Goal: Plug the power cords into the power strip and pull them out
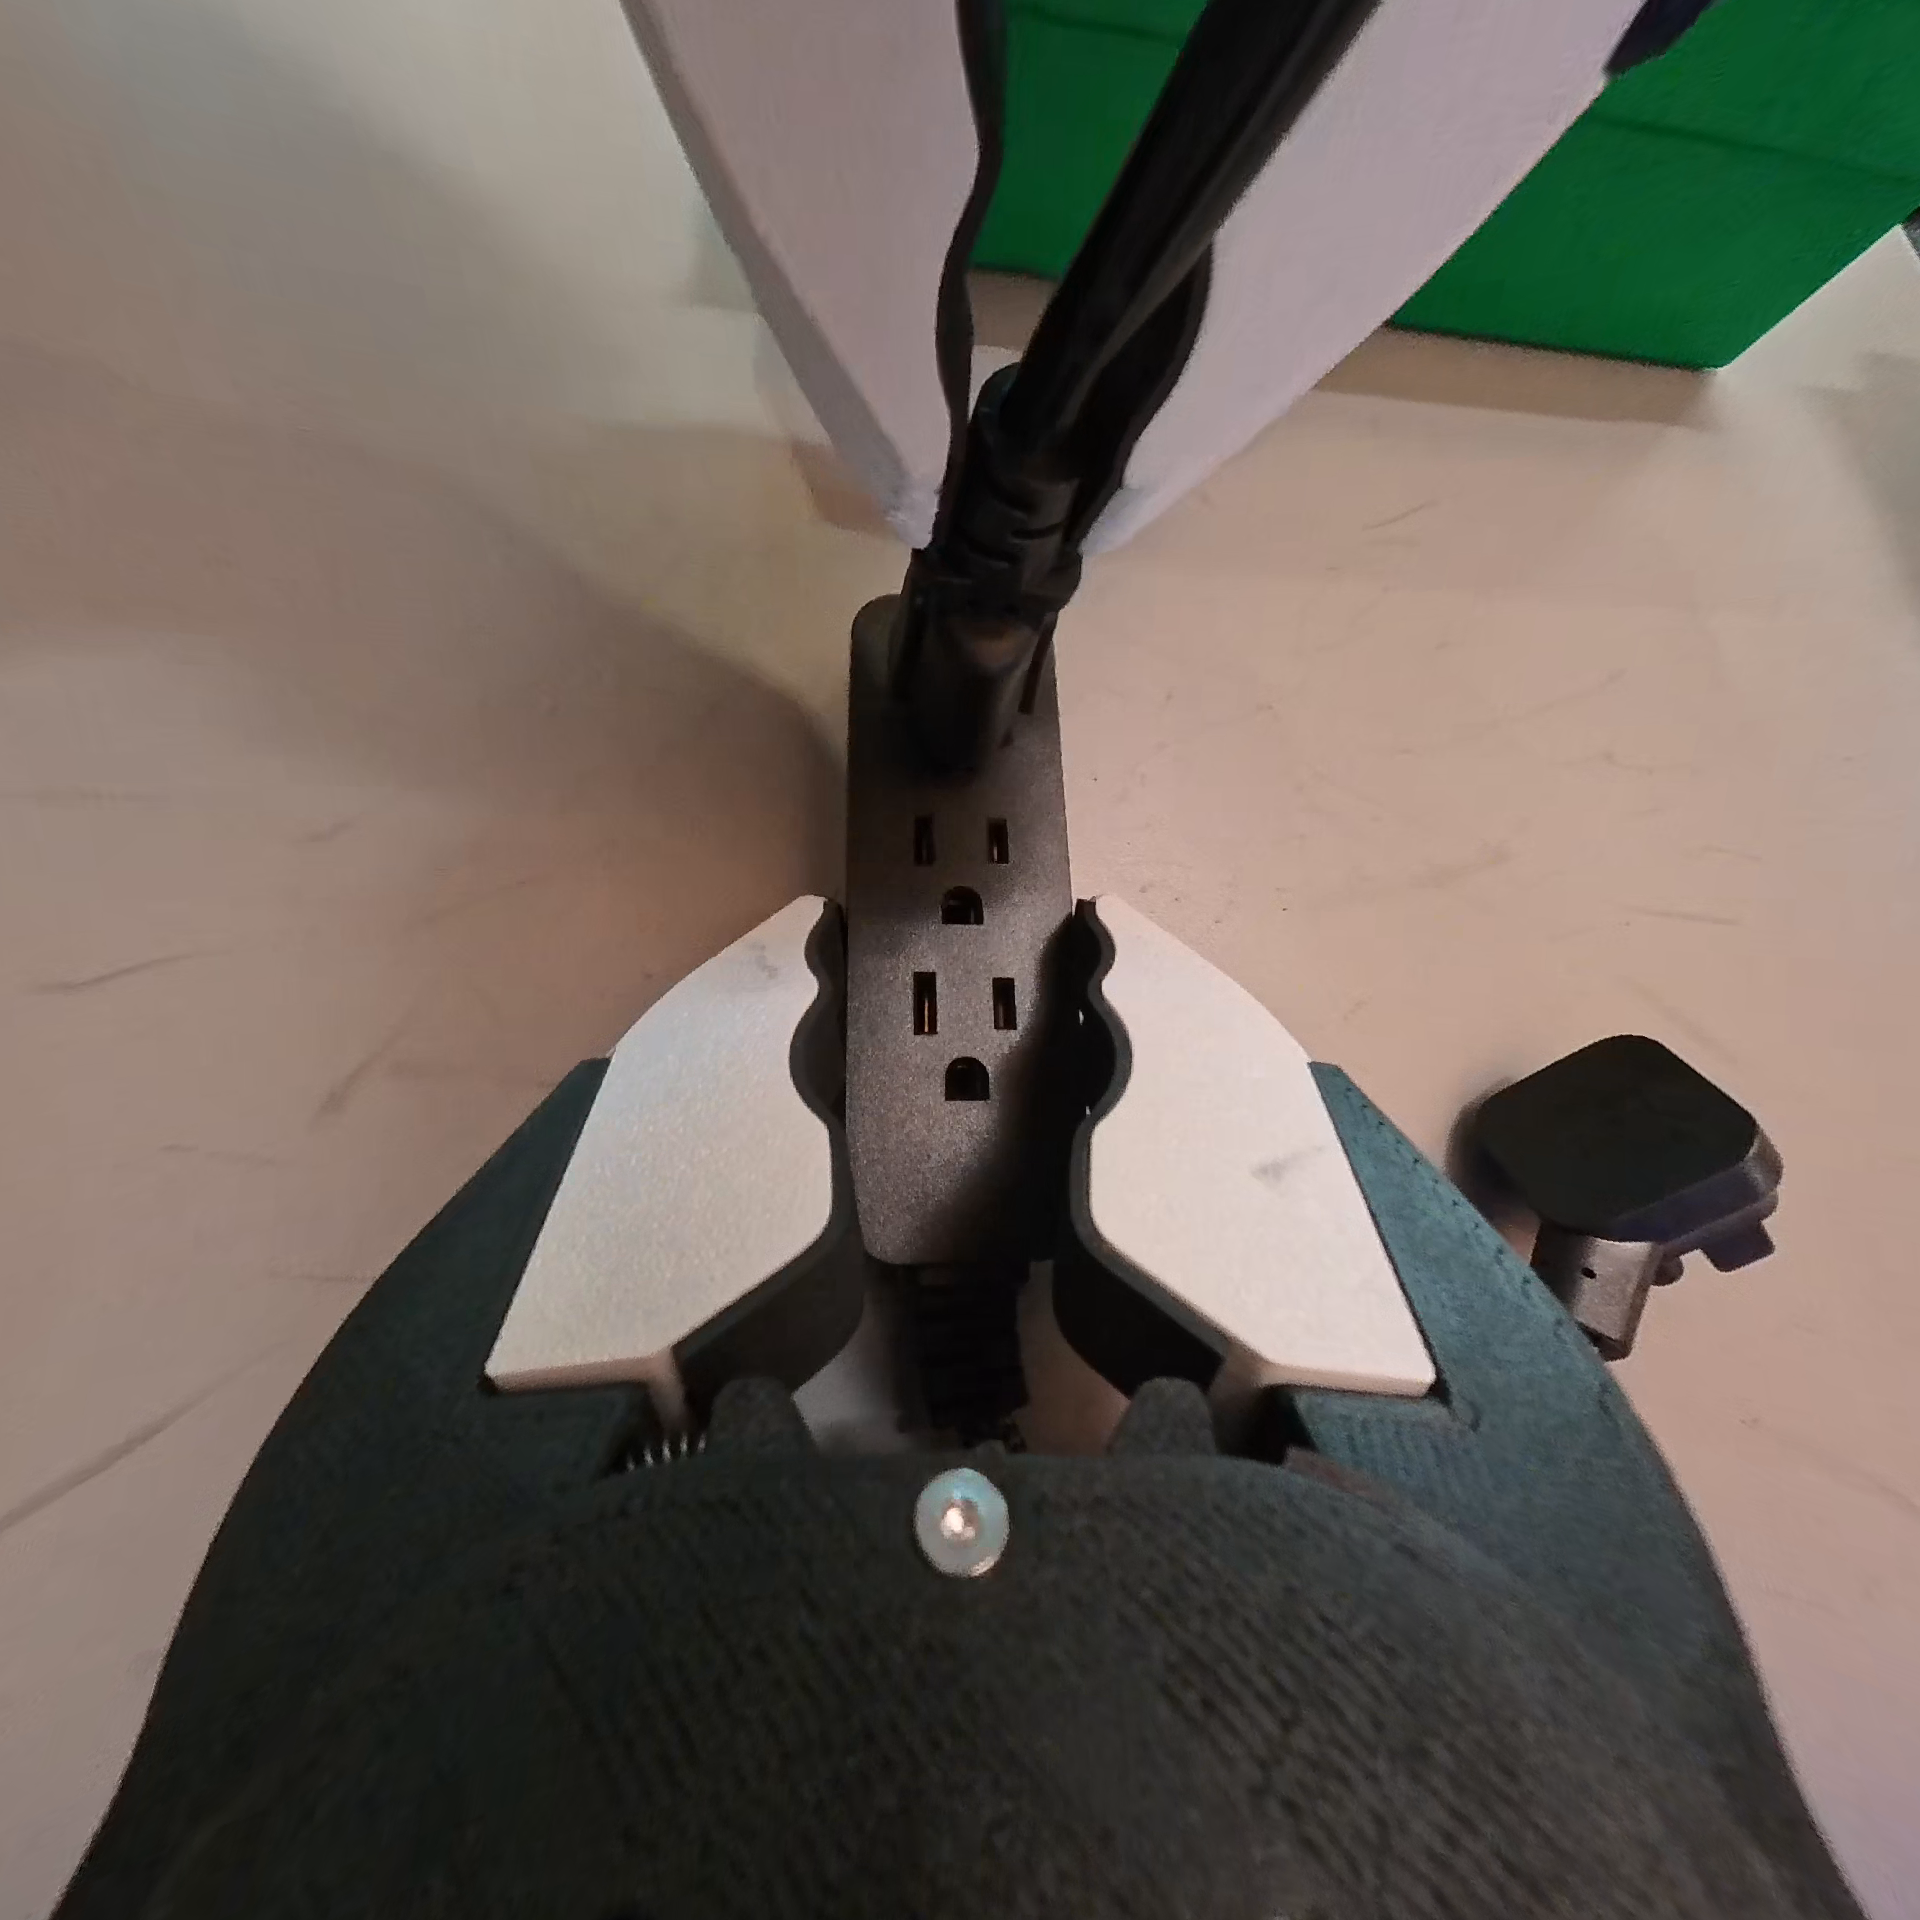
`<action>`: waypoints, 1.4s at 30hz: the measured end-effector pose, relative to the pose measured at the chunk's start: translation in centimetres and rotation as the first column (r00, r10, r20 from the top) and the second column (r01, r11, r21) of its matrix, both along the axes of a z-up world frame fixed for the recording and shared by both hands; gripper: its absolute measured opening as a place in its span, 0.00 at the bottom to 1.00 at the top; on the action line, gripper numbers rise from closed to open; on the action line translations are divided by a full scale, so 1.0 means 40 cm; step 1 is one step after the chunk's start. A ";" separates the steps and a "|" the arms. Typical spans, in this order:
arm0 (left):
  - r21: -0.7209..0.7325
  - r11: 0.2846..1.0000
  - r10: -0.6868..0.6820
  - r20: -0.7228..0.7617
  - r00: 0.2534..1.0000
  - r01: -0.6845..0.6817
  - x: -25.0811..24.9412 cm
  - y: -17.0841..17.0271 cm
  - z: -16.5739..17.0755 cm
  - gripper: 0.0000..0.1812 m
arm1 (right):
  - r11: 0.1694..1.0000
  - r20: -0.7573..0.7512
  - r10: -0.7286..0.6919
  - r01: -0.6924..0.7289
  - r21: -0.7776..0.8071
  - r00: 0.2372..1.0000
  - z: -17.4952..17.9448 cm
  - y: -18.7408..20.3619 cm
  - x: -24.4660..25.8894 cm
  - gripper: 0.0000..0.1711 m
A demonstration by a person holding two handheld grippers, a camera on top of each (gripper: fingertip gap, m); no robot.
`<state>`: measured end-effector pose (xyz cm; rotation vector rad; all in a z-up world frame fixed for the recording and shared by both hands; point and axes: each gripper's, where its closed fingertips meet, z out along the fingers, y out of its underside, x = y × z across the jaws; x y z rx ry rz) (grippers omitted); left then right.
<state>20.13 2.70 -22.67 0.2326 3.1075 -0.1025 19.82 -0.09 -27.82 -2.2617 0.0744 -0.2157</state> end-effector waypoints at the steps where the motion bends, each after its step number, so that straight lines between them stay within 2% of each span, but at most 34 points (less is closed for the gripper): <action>1: 0.008 1.000 -0.005 0.001 1.000 0.005 0.000 0.001 -0.001 0.08 | 1.000 -0.002 0.000 0.000 0.000 1.000 0.000 0.000 0.000 0.25; 11: 0.096 0.995 -0.021 0.012 1.000 0.020 -0.004 0.001 -0.003 0.08 | 1.000 0.005 0.000 0.000 -0.001 1.000 0.000 0.000 -0.001 0.25; 18: 0.086 0.996 0.007 0.014 1.000 -0.008 -0.003 -0.001 -0.005 0.08 | 1.000 -0.005 0.002 -0.002 0.000 1.000 0.000 0.000 -0.001 0.25; 26: 0.133 0.991 -0.032 0.020 0.999 0.029 -0.004 -0.003 -0.006 0.08 | 1.000 -0.006 0.001 -0.001 0.000 1.000 0.000 0.000 -0.001 0.25; 42: 0.104 0.995 -0.017 0.020 1.000 0.014 -0.003 -0.004 -0.007 0.08 | 1.000 -0.022 0.000 0.000 0.002 1.000 0.000 0.001 -0.002 0.25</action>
